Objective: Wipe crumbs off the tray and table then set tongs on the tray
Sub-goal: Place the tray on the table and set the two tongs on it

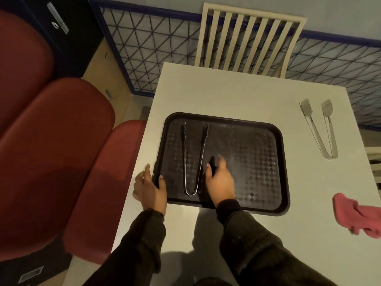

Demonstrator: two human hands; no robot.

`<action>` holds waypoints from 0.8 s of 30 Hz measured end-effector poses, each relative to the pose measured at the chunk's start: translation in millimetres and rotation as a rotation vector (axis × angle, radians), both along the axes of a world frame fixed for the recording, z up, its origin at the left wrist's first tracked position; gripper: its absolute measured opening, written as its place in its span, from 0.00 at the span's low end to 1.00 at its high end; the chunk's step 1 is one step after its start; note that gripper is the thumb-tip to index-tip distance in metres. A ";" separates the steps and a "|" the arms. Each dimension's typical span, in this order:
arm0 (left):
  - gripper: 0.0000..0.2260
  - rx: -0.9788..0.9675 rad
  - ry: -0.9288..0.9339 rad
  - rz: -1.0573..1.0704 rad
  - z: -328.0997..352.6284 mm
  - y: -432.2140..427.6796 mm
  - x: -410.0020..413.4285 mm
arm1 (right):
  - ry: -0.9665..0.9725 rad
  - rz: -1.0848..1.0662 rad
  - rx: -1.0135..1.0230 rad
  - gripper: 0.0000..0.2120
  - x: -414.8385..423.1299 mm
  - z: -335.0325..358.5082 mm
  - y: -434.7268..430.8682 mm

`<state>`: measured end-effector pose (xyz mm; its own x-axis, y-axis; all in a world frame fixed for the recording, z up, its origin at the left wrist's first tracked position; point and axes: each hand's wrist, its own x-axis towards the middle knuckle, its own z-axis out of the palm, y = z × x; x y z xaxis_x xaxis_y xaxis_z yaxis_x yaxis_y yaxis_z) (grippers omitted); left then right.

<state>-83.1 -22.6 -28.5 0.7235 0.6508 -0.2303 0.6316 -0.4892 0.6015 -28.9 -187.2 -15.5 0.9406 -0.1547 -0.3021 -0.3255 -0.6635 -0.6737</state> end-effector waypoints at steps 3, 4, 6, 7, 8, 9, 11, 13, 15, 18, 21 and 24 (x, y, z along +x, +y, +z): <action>0.18 0.050 -0.172 -0.084 14.7 -13.1 16.6 | -0.111 0.054 -0.160 0.20 20.1 22.4 -58.2; 0.16 0.028 -0.225 -0.132 18.9 -19.5 22.0 | -0.132 0.085 -0.204 0.18 26.1 29.8 -80.2; 0.14 -0.064 -0.224 -0.219 28.3 -35.5 33.5 | -0.160 0.163 -0.287 0.14 36.8 41.1 -126.3; 0.13 -0.096 -0.198 -0.252 32.4 -45.0 39.3 | -0.163 0.184 -0.325 0.11 42.5 43.9 -150.0; 0.13 -0.115 -0.184 -0.276 35.9 -55.3 44.8 | -0.163 0.189 -0.367 0.11 48.6 45.0 -173.6; 0.13 -0.127 -0.183 -0.296 39.6 -67.0 50.0 | -0.170 0.182 -0.412 0.11 55.1 44.9 -197.1; 0.13 -0.149 -0.190 -0.327 45.8 -92.0 58.2 | -0.207 0.160 -0.500 0.12 68.1 41.9 -240.6; 0.13 -0.162 -0.195 -0.357 48.1 -116.0 66.0 | -0.237 0.135 -0.579 0.13 79.8 38.5 -275.5; 0.13 -0.182 -0.226 -0.396 43.0 -139.1 72.5 | -0.246 0.086 -0.636 0.15 91.3 33.4 -301.2; 0.16 -0.227 -0.307 -0.460 34.3 -170.3 77.5 | -0.218 -0.012 -0.636 0.20 112.9 21.1 -327.0; 0.17 -0.248 -0.298 -0.459 30.3 -193.9 80.7 | -0.088 -0.093 -0.535 0.29 135.5 3.9 -341.3; 0.18 -0.218 -0.211 -0.462 26.7 -207.3 80.2 | 0.038 -0.170 -0.460 0.40 151.4 -11.6 -345.9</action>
<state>-3.0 -229.9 -1.8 0.9674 0.2085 -0.1437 0.2360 -0.5368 0.8100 122.5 -533.2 -27.1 0.8801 -0.4307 -0.1999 -0.4738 -0.8249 -0.3084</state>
